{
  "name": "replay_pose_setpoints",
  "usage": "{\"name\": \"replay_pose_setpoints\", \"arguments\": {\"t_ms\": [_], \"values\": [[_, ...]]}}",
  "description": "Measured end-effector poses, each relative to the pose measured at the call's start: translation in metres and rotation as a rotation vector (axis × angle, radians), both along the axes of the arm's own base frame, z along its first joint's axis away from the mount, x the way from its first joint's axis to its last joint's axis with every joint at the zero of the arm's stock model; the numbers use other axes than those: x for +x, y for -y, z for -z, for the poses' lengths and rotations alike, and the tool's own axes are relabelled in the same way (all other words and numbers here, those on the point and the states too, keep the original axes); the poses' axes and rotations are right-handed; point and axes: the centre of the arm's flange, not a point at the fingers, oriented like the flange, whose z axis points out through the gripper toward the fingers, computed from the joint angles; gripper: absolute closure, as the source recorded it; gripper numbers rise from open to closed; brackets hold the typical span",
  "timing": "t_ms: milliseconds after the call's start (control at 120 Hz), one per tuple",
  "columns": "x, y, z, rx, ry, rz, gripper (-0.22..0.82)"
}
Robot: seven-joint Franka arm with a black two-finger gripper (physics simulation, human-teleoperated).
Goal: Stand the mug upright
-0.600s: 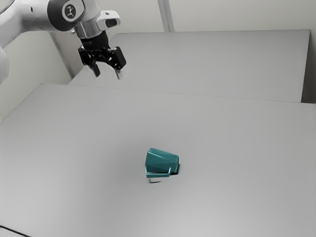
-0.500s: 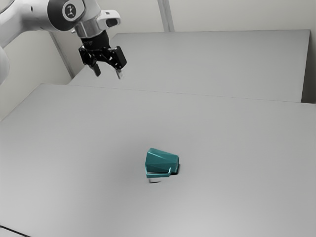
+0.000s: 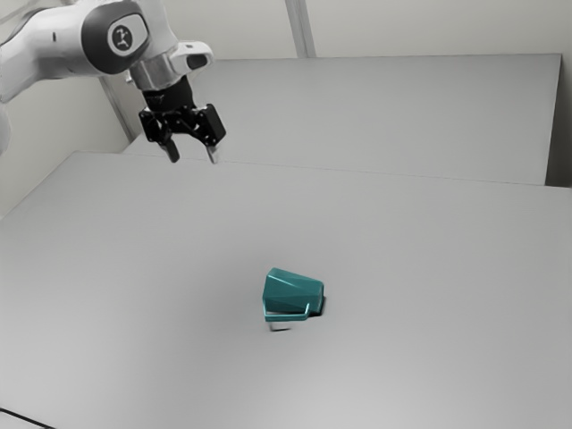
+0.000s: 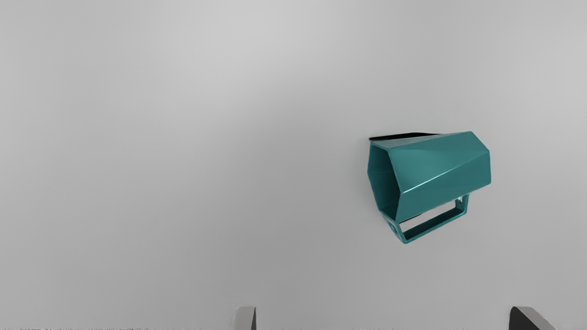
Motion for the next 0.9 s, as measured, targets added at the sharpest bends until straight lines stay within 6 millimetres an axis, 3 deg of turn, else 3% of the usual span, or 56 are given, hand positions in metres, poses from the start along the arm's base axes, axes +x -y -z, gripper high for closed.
{"name": "replay_pose_setpoints", "arguments": {"t_ms": [242,492,708,900], "values": [[-0.021,0.006,0.074,-0.221,-0.104,-0.087,0.00],[-0.046,-0.048,0.152,-0.441,-0.157,-0.246,0.00],[-0.063,-0.037,0.203,-0.636,-0.096,-0.247,0.00],[-0.066,-0.037,0.230,-0.730,0.013,-0.205,0.00]]}}
